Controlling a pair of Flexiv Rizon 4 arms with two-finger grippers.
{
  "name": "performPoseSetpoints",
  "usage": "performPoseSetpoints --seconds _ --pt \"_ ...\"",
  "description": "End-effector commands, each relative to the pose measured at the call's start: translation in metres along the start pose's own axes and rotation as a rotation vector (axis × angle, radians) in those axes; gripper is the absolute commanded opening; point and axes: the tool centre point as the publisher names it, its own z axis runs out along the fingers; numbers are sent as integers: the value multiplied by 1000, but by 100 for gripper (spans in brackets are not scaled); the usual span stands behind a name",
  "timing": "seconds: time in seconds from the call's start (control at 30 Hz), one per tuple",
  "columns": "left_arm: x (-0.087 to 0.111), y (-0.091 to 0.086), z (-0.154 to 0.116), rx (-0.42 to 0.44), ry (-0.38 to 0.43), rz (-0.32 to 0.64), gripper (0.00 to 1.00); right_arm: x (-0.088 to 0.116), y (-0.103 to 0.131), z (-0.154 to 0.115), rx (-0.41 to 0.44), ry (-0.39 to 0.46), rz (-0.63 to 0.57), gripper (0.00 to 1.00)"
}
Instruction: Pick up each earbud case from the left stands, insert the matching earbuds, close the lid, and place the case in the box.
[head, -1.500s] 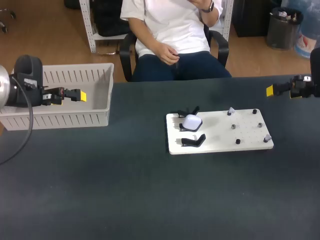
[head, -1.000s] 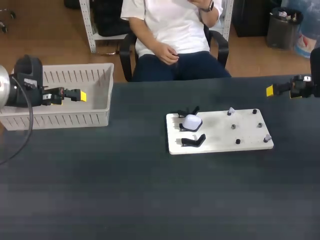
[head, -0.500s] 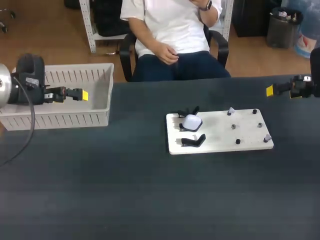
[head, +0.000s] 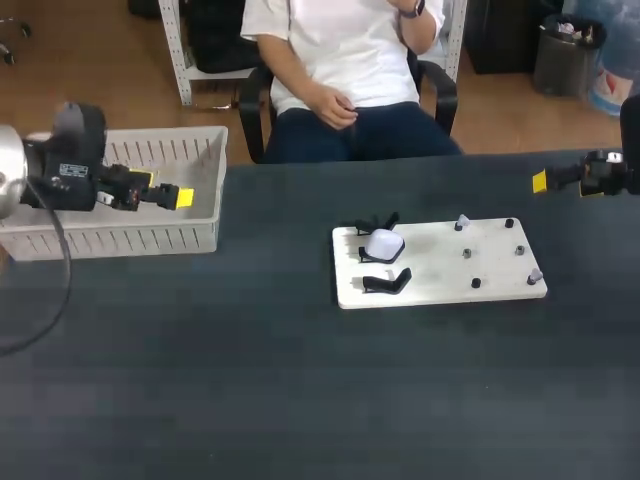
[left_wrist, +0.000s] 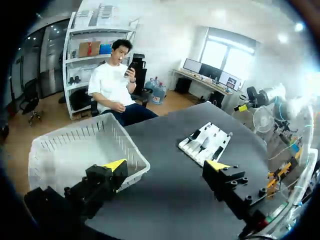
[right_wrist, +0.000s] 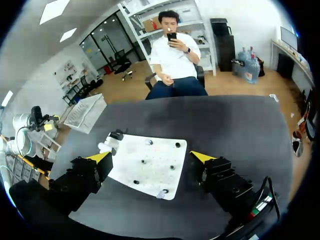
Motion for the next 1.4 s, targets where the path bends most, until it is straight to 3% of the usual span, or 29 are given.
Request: performPoseSetpoints --seconds 0.03,0.17,1.07,1.4 --pt "-2 -10 -6 428 -219 317 100 0 0 0 1 0 0 100" --pt "-9 -23 5 446 -170 411 100 0 0 0 1 0 0 100" --pt "-10 -25 8 446 -162 411 100 0 0 0 1 0 0 100" --pt "1 -53 69 450 -42 506 100 0 0 0 1 0 0 100"
